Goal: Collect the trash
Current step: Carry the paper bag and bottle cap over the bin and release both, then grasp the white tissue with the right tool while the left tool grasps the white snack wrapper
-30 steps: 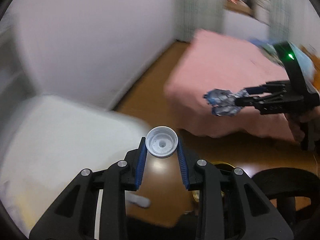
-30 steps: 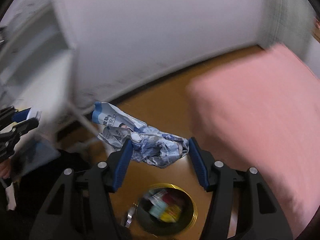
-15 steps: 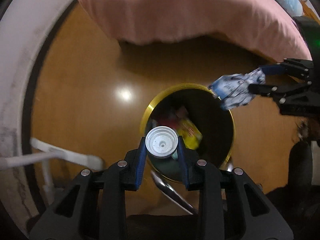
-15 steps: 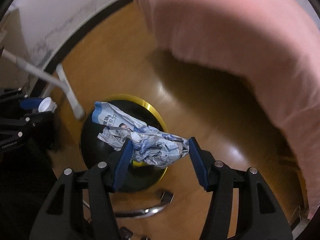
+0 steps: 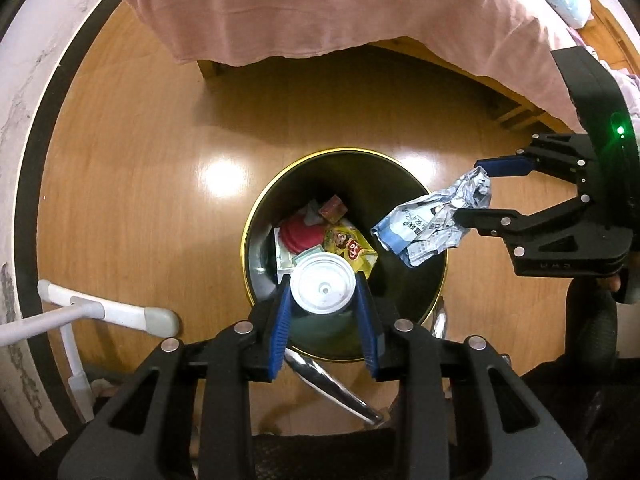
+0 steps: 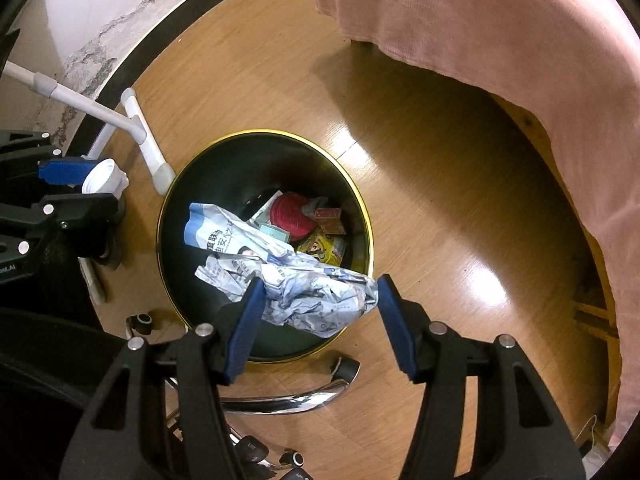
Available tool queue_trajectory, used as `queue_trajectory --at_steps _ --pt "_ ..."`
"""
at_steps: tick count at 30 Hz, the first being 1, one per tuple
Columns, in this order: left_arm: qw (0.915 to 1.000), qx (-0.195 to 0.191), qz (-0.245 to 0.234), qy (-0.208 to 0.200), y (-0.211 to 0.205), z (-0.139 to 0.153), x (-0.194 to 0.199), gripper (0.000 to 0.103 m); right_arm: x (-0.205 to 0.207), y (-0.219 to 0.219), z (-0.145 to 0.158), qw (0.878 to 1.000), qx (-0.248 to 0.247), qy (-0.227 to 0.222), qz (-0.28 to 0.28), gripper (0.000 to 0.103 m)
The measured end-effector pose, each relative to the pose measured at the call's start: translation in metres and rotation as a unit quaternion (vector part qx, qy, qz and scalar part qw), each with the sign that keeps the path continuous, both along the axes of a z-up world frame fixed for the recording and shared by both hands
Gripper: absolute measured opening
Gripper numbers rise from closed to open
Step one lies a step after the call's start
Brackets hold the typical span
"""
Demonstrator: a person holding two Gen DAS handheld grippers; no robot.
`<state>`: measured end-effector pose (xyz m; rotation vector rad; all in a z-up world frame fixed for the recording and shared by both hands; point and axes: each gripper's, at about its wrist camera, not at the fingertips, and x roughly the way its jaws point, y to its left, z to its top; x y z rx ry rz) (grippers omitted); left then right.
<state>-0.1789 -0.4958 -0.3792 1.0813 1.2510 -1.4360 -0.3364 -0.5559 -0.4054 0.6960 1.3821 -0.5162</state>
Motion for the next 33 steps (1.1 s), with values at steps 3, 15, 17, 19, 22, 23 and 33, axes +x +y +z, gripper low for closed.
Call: queue_trajectory --at_steps 3,15,17,19,22,23,33 --pt "1.0 -0.002 0.008 -0.003 0.0 0.0 0.005 0.046 0.001 -0.002 0.0 1.0 0.0 0.001 0.004 0.057" --pt "0.9985 -0.039 0.039 0.001 0.001 0.018 0.017 0.056 0.007 0.006 0.004 1.0 0.007 -0.012 0.02 0.069" --pt "0.9977 -0.048 0.047 -0.003 0.002 0.023 0.019 0.065 0.009 0.007 0.005 1.0 0.008 -0.021 0.02 0.083" --pt "0.9966 -0.059 0.056 -0.017 0.003 0.029 0.021 0.073 0.011 0.008 0.007 0.999 0.005 -0.025 0.022 0.084" --pt "0.9944 -0.074 0.062 -0.043 0.006 0.041 0.026 0.074 0.012 0.005 0.013 0.999 -0.007 -0.025 0.023 0.084" --pt "0.9934 -0.08 0.061 -0.055 0.006 0.047 0.027 0.074 0.012 0.002 0.018 0.999 -0.015 -0.026 0.022 0.084" --pt "0.9403 -0.242 0.044 -0.236 0.04 0.205 0.034 0.086 0.014 -0.061 0.146 0.976 -0.211 -0.042 -0.013 0.084"
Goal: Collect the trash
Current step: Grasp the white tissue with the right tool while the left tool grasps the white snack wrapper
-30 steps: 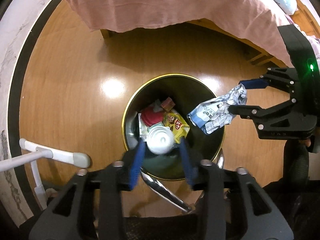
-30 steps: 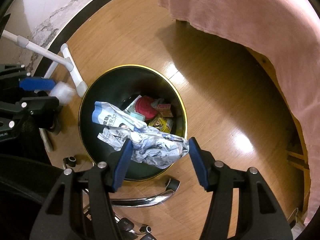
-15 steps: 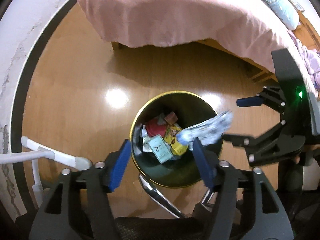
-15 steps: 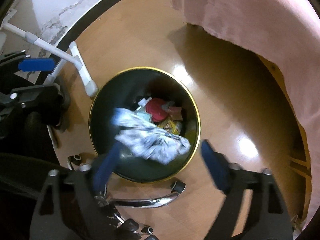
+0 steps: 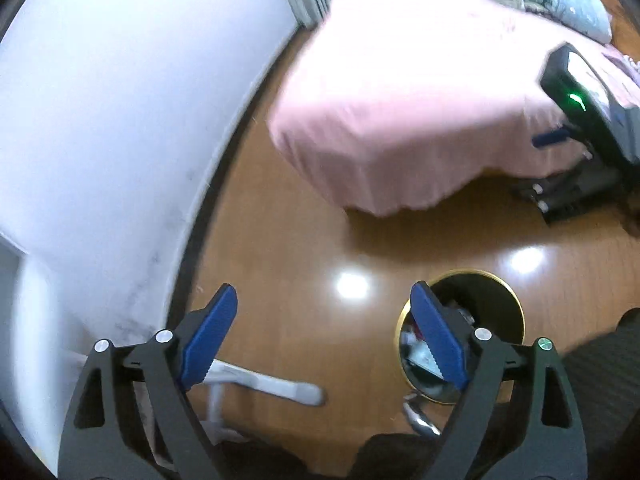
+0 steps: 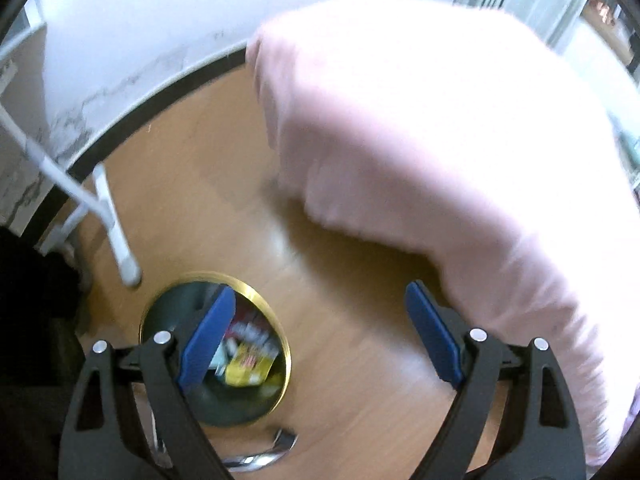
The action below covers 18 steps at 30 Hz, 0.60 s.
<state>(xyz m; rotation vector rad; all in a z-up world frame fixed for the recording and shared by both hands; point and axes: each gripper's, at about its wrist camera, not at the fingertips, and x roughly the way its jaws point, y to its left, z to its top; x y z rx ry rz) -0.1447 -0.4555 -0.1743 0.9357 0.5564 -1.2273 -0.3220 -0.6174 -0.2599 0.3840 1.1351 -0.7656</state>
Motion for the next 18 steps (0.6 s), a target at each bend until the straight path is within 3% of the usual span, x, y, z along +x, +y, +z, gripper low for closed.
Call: queue_trajectory --at_steps 3,5,6,9,11,14,18 --pt "0.9987 -0.048 0.017 -0.005 0.035 0.055 0.011 0.092 0.029 0.007 0.068 0.997 -0.059 -0.035 0.029 0.084" --pt "0.9956 -0.081 0.046 0.003 0.067 0.09 0.031 0.093 0.052 0.021 0.105 0.994 -0.073 -0.068 0.054 0.084" --pt "0.9917 -0.102 0.077 0.017 0.094 0.11 0.052 0.093 0.069 0.032 0.125 0.99 -0.071 -0.096 0.074 0.084" --pt "0.9766 -0.135 0.161 0.046 0.157 0.135 0.107 0.094 0.139 0.082 0.171 0.968 -0.026 -0.176 0.176 0.084" --pt "0.9606 -0.142 0.235 0.042 0.201 0.143 0.149 0.094 0.203 0.13 0.186 0.943 0.023 -0.205 0.259 0.084" --pt "0.9224 -0.127 0.364 0.011 0.282 0.144 0.212 0.094 0.281 0.199 0.198 0.91 0.07 -0.219 0.345 0.081" --pt "0.8812 -0.122 0.456 0.02 0.37 0.141 0.257 0.094 0.366 0.302 0.208 0.857 0.135 -0.22 0.446 0.08"
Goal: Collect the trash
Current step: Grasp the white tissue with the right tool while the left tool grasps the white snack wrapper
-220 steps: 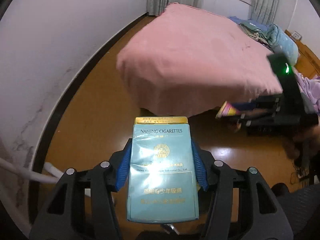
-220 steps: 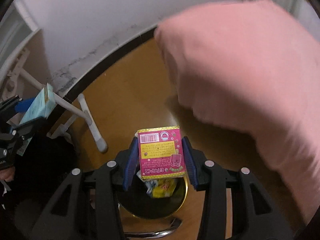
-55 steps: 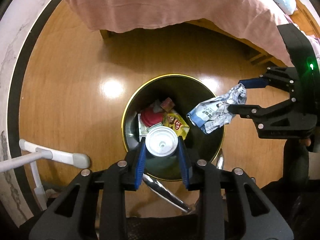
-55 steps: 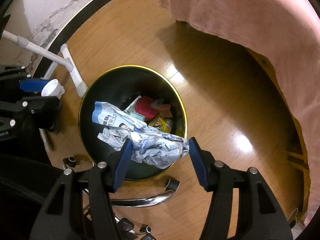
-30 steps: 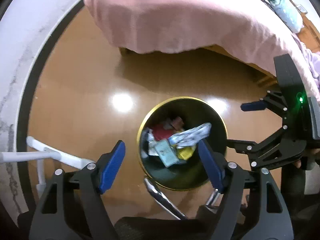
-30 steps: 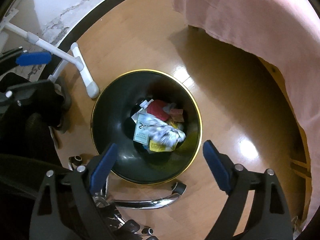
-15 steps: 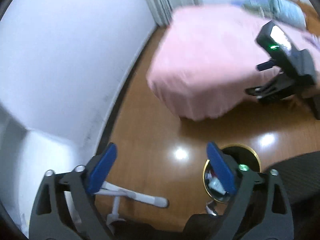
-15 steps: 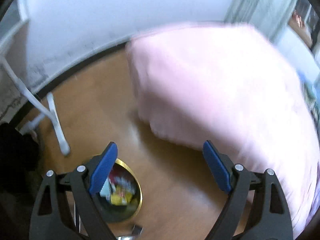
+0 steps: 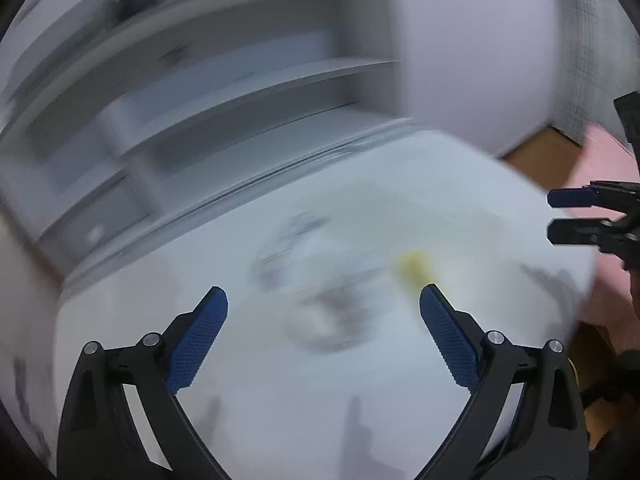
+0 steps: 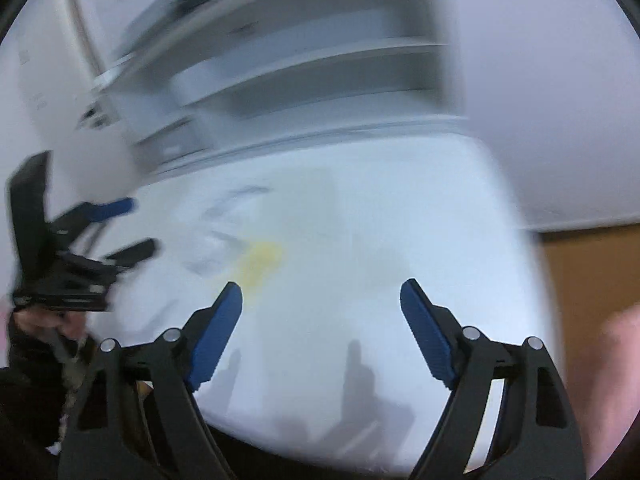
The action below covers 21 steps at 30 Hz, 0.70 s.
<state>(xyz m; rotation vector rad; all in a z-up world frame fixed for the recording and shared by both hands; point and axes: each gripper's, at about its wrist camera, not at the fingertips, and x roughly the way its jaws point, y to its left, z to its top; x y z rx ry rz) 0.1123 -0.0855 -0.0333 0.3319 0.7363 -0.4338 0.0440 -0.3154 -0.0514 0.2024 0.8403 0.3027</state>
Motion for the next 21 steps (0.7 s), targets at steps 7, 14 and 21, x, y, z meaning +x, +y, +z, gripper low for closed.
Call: queue_trajectory --at_steps 7,14,21 --pt "0.9983 0.004 0.054 0.022 0.071 -0.012 0.038 0.094 0.076 0.11 -0.028 0.995 -0.03 0.06 0.073 0.072" --pt "0.9985 -0.018 0.027 0.044 0.06 -0.025 0.078 0.094 0.107 0.117 -0.052 0.993 -0.021 0.108 0.049 0.043" --pt "0.9983 -0.021 -0.019 0.052 0.007 -0.034 0.109 0.089 0.092 0.095 -0.02 0.997 -0.012 0.072 0.033 0.037"
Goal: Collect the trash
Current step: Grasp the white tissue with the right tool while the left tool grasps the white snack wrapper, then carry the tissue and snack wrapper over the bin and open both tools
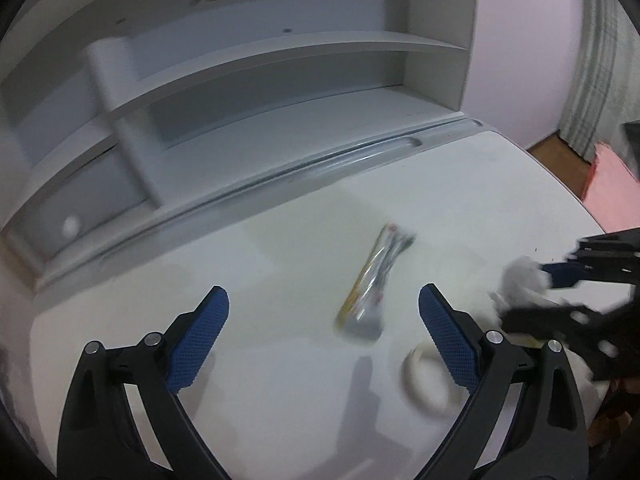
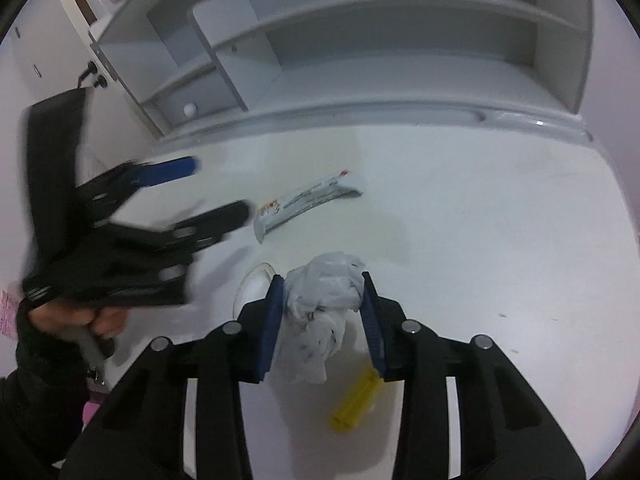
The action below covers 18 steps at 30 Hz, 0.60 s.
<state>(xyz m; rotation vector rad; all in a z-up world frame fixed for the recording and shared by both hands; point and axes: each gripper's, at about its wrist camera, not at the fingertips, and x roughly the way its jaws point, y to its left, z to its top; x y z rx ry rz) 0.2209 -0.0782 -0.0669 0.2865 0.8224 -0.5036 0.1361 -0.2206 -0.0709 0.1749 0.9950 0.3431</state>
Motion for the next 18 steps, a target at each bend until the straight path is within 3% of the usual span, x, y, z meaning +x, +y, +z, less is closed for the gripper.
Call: queue_trajectory --at_steps 3,5,7,9,10,11,13,18 --pt "0.9995 0.015 -0.02 0.016 -0.025 -0.01 0.012 0.073 -0.013 -0.017 0.011 1.0 -0.003 -0.012 -0.01 0.037" --pt "0.9988 0.029 -0.028 0.028 -0.037 -0.019 0.016 0.056 -0.021 -0.026 0.014 1.0 -0.003 -0.016 -0.02 0.037" --pt "0.9973 0.055 -0.035 0.032 -0.048 -0.027 0.016 0.051 -0.033 -0.043 0.018 0.999 -0.002 -0.023 -0.032 0.037" --pt "0.9965 0.065 -0.042 0.031 -0.056 -0.031 0.014 0.04 -0.044 -0.057 0.022 0.999 -0.003 -0.028 -0.042 0.037" --pt "0.9965 0.062 -0.043 0.037 -0.057 -0.031 0.013 0.02 -0.051 -0.065 0.024 0.998 -0.004 -0.031 -0.049 0.037" --pt "0.9962 0.06 -0.04 0.05 -0.058 -0.03 0.013 0.015 -0.06 -0.076 0.026 0.998 -0.006 -0.034 -0.056 0.037" --pt "0.9968 0.051 -0.034 0.051 -0.064 -0.021 0.007 0.014 -0.081 -0.098 0.03 0.997 -0.009 -0.041 -0.071 0.037" --pt "0.996 0.035 -0.082 -0.011 -0.115 0.022 -0.051 0.014 -0.15 -0.173 0.036 0.987 -0.027 -0.06 -0.147 0.037"
